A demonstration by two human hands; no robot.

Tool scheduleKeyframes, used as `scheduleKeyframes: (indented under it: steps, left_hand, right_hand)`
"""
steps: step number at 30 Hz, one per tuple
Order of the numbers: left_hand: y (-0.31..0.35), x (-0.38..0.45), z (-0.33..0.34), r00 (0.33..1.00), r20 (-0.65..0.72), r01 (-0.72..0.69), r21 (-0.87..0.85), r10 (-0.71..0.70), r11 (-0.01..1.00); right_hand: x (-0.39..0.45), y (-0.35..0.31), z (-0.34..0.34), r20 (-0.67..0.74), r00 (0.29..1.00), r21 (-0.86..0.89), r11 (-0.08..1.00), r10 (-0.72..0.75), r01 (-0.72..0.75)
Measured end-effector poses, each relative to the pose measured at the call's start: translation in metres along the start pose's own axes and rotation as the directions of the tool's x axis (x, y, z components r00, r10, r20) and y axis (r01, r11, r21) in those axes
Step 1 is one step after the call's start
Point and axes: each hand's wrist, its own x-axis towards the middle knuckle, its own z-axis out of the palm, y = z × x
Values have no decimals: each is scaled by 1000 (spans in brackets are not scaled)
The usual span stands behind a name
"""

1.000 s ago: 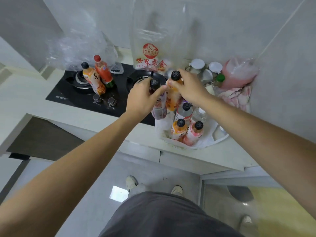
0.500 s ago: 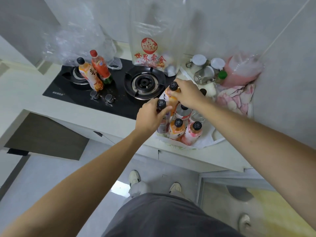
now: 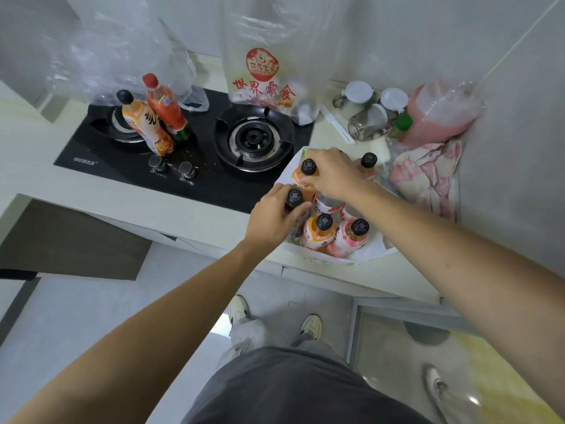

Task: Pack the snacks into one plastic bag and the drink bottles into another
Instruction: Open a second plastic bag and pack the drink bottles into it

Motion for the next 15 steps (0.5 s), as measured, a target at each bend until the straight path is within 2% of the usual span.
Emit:
scheduleKeyframes:
  steps: [8, 15]
  left_hand:
    - [-7, -3, -6, 990, 130, -69, 66, 60, 995]
    - [-13, -8, -12, 976, 193, -107, 45, 96, 993]
  right_hand:
    - [-10, 0, 1, -41, 999, 65, 997, -36, 39]
    - [-17, 3, 1, -70, 994, 87, 992, -83, 89]
